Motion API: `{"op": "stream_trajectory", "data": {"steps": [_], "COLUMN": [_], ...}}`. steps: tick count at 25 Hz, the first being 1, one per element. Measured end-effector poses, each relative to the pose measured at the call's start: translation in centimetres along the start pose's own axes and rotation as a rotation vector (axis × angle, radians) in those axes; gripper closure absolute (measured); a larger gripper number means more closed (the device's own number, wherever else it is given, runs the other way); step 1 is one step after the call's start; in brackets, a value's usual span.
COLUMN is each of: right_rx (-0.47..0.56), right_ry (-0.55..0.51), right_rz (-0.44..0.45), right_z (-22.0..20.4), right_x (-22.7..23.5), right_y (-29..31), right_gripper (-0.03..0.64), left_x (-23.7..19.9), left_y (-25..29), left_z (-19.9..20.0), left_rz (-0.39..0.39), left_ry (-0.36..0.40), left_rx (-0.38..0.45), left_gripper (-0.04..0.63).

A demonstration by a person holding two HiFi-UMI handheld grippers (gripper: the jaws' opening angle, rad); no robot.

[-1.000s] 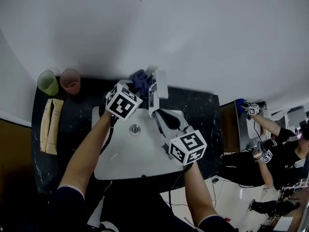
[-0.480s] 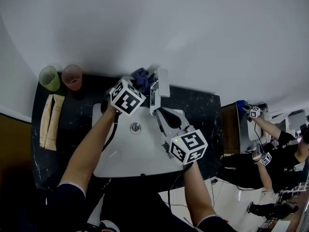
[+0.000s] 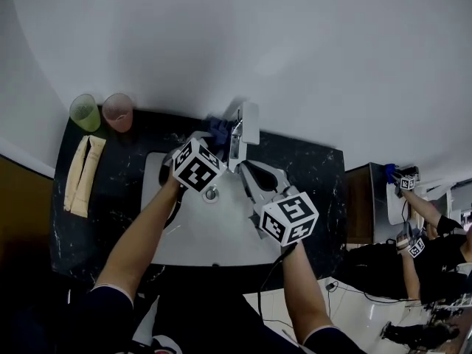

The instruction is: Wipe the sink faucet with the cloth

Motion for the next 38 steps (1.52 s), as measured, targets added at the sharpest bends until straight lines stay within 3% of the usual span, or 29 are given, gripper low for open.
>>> {"op": "stream_trajectory", "data": {"steps": [7, 11, 21, 29, 38], "right_rx": [0.015, 0.011, 0.002, 0.026, 0.052], "right_ry": [0.007, -0.01, -0.045, -0.009, 0.015], "right_rz": [0.092, 0.128, 0.161, 0.131, 0.112], "right_z": [0.0, 0.0, 0.2, 0.6, 0.8], "right_x": [0.2, 0.0, -0.2, 1.6, 1.8], "right_y": [0.0, 0.2, 0.4, -0.7, -2.3], "right_gripper": [0.612, 0.612, 0.612, 0.612, 0.612], "left_x": [2.3, 3.1, 2.2, 3.7, 6.2], "left_y": [-0.9, -0.9, 0.6, -1.0, -2.8], "left_z": [1.3, 1.7, 0.6, 1.8, 1.2], "left_rz": [0.078, 0.113, 0.203, 0.186, 0.192], "left_ry": [-0.009, -0.013, -0.121, -0.074, -0.059], "left_rx": [0.197, 0.265, 0.206, 0.339, 0.327], "left_gripper": [0.518, 0.518, 0.518, 0.518, 0.518]}}
Point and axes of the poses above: the fingertips, and each gripper's own axes: y forward along the fingers, x to its right, z out of its top, the point moved 2 cm from there along -y, backward along the fingers, and after that the axes turned 4 degrees about y, right-handed, at the moved point
